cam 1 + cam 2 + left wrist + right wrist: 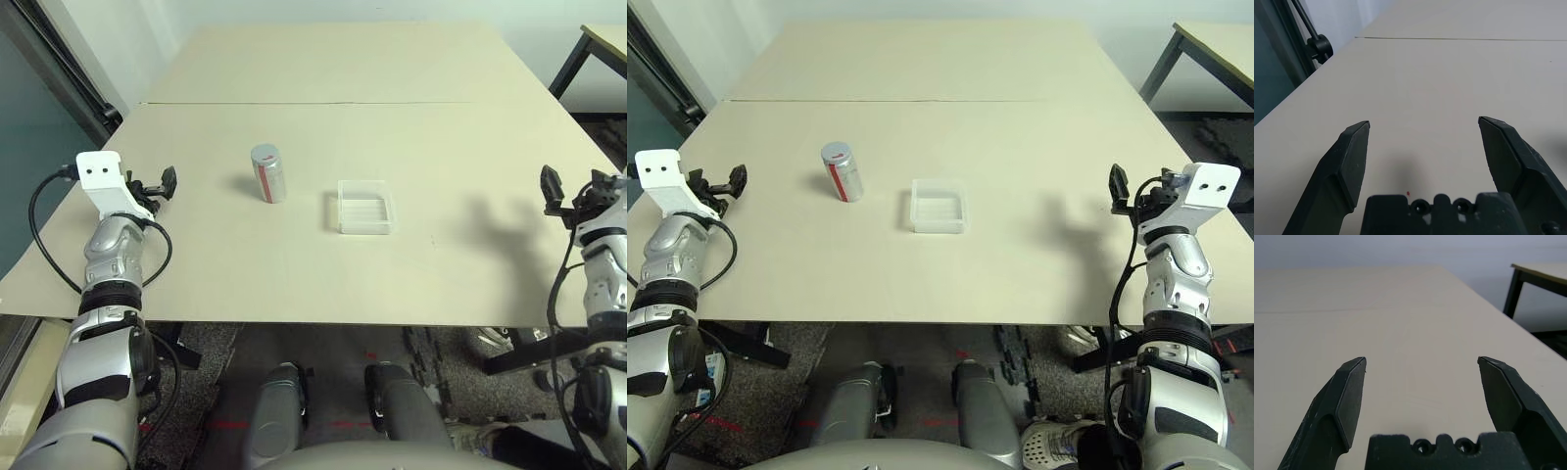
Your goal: Pour the medicine from the bottle into the box.
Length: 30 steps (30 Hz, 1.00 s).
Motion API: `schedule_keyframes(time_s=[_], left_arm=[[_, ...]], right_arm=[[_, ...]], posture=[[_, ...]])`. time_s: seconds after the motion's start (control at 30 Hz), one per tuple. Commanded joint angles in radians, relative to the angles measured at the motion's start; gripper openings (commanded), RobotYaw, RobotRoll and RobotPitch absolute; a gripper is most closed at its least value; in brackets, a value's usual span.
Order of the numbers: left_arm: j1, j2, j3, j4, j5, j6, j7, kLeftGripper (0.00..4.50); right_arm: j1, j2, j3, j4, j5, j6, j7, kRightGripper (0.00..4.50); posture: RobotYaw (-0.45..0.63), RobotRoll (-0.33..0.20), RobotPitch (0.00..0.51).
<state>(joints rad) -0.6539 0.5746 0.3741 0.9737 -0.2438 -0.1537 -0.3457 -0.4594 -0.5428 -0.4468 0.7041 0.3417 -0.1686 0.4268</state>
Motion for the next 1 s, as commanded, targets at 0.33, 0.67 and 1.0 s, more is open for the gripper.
schedule_keyframes(time_s=[0.33,0.67,1.0], left_arm=[[-0.062,0.047,-0.063,-0.074,-0.009,0.103,-0.227,4.45],[0.138,0.162,-0.062,-0.582,-0.089,0.395,-0.36,4.45],[0.246,0.09,-0.089,-0.873,-0.194,0.636,-0.342,4.45]], right_arm=[[-0.013,-0.044,0.012,-0.122,0.03,0.15,0.039,4.5],[0.073,-0.177,0.118,-0.52,0.128,0.528,0.283,4.5],[0.061,-0.176,0.266,-0.82,0.25,0.848,0.371,4.5]], posture=[[-0.01,0.0,0.118],[0.05,0.0,0.084],[0.05,0.0,0.084]])
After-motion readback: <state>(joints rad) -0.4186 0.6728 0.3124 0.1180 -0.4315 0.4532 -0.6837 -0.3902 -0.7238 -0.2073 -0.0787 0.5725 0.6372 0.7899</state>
